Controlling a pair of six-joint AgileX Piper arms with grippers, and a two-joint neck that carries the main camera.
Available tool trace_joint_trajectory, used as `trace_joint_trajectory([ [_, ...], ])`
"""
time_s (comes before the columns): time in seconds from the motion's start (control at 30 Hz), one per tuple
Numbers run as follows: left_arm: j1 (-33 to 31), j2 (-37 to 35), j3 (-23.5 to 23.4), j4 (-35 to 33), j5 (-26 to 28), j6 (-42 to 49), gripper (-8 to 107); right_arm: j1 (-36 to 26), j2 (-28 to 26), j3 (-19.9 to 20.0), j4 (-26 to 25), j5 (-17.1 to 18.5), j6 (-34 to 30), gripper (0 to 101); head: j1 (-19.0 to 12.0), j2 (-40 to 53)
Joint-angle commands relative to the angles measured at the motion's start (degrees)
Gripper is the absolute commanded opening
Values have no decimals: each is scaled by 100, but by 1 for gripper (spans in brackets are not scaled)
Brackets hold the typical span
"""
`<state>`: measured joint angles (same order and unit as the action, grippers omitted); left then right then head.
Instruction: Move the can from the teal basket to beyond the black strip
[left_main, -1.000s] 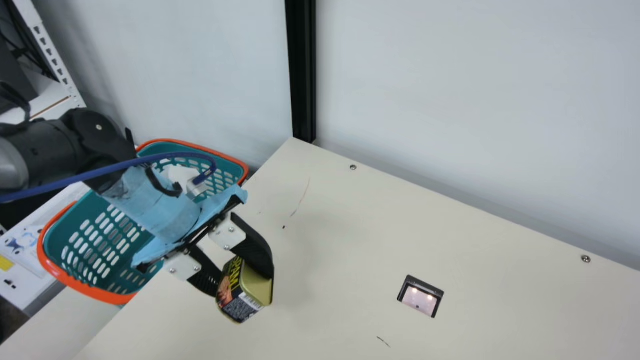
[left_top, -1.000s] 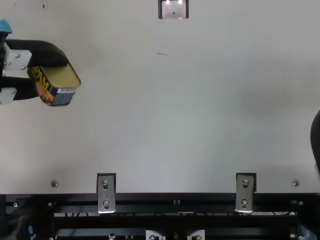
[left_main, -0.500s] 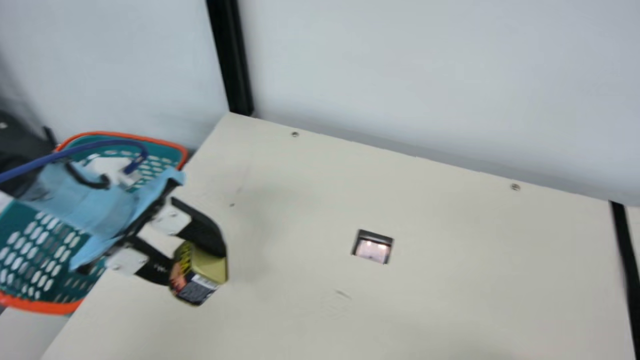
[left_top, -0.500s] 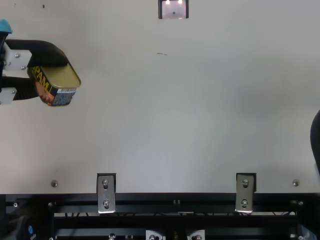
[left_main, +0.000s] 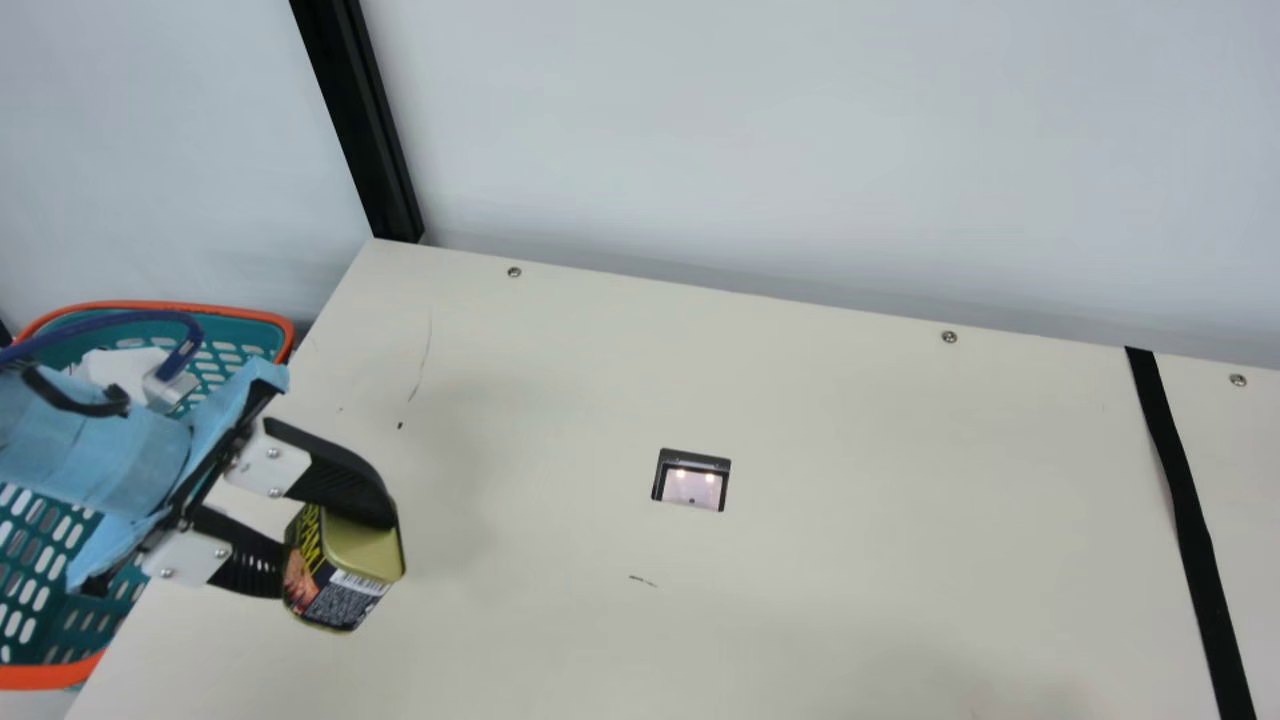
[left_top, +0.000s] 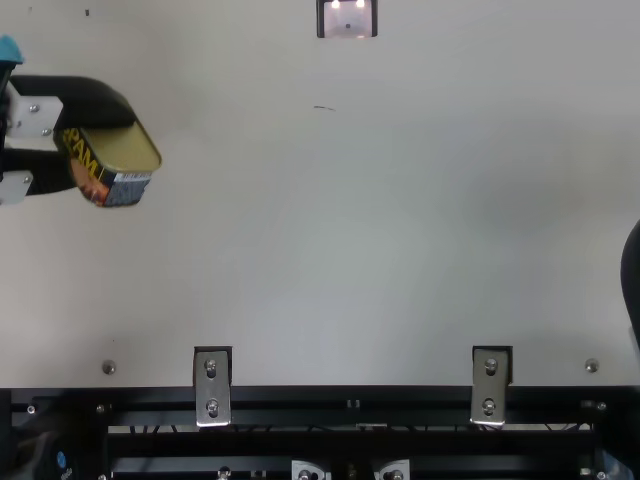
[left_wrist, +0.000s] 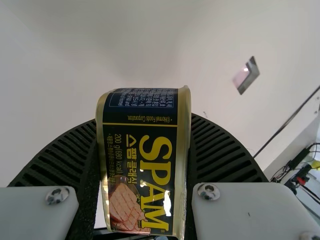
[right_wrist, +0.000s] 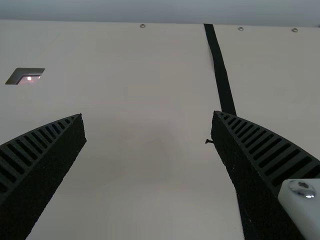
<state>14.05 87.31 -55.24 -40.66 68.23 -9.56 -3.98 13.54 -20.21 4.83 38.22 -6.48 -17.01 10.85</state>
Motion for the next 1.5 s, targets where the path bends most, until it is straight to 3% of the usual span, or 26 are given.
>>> trace_joint_trajectory([
  [0.0,-113,-96,20,-50,-223,72,10,0,0,0,0,0,0,101,-20,-53],
  [0.23,-830,-506,154,-196,-1334,423,10,0,0,0,0,0,0,101,-20,-53],
  [0.6,-2491,-742,442,-8,-3865,679,10,0,0,0,0,0,0,101,-20,-53],
  [0.93,-3818,-288,490,330,-6081,571,10,0,0,0,0,0,0,101,-20,-53],
  [1.2,-4447,410,564,801,-7654,491,10,0,0,0,0,0,0,101,-20,-53],
  [1.47,-5030,1088,420,64,-8845,1341,10,0,0,0,0,0,0,101,-20,-53],
])
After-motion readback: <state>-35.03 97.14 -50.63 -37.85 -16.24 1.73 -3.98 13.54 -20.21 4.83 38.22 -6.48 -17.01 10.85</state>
